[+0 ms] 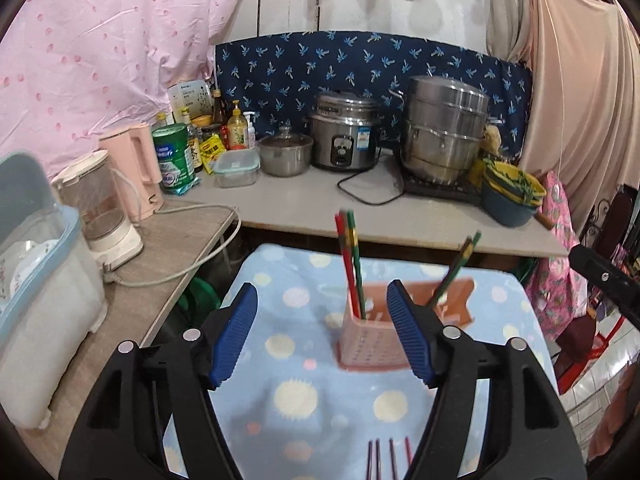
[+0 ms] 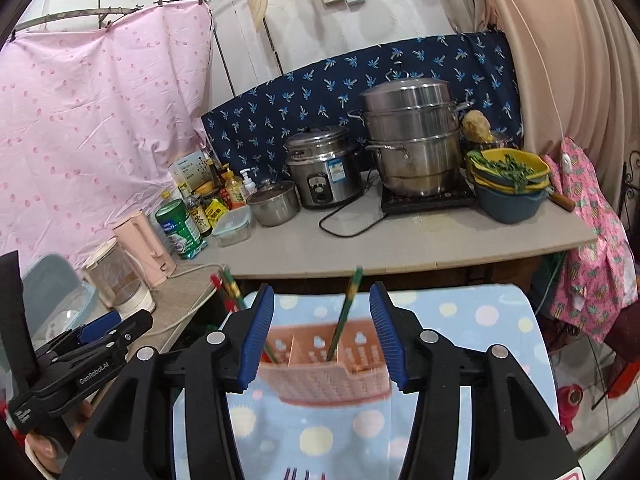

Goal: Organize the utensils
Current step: 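Open both tools to drop the chopsticks into the holder, then move both open tools back to the remaining dark red chopsticks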

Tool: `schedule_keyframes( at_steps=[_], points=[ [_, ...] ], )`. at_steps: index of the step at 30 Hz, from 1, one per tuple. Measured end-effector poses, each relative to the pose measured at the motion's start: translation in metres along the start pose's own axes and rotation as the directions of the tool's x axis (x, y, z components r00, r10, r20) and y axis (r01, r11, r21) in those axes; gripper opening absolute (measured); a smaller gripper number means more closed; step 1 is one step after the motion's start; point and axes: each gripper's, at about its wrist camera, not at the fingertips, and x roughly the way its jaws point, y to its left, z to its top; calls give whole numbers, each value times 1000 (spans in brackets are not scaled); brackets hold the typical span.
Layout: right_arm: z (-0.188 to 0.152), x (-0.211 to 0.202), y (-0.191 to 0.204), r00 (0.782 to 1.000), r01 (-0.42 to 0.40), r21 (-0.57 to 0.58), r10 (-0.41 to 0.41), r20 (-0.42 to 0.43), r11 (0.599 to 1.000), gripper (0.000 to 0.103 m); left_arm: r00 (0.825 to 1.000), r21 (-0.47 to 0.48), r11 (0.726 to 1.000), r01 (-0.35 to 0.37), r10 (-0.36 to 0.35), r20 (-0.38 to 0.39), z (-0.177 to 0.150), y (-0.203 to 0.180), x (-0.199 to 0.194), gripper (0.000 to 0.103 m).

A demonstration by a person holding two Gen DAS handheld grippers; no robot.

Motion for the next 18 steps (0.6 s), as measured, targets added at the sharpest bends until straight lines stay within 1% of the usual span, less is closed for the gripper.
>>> schedule_keyframes(
  at_steps=[6, 8, 13, 16, 18],
  points=[
    [-61, -40, -5, 998, 27, 19, -26, -65, 999, 49, 998, 25, 1000, -15, 16, -58, -65, 1, -25, 64],
    [-86, -51, -8, 995, 40, 23, -38, -97, 999, 49, 995, 29, 1000, 1, 2, -100, -90, 1, -31, 64],
    [-146, -71, -11, 981, 71, 5, -69, -179, 997, 49, 987, 66, 998, 0, 11, -161, -143, -1, -42, 64],
    [-178, -79, -11, 972, 91, -16, -92, -214, 996, 49, 979, 66, 998, 8, 6, -204, -173, 0, -47, 64],
    [-199, -83, -12, 965, 87, -3, -85, -247, 996, 49, 973, 65, 998, 13, 2, -232, -190, 1, -49, 64]
  ],
)
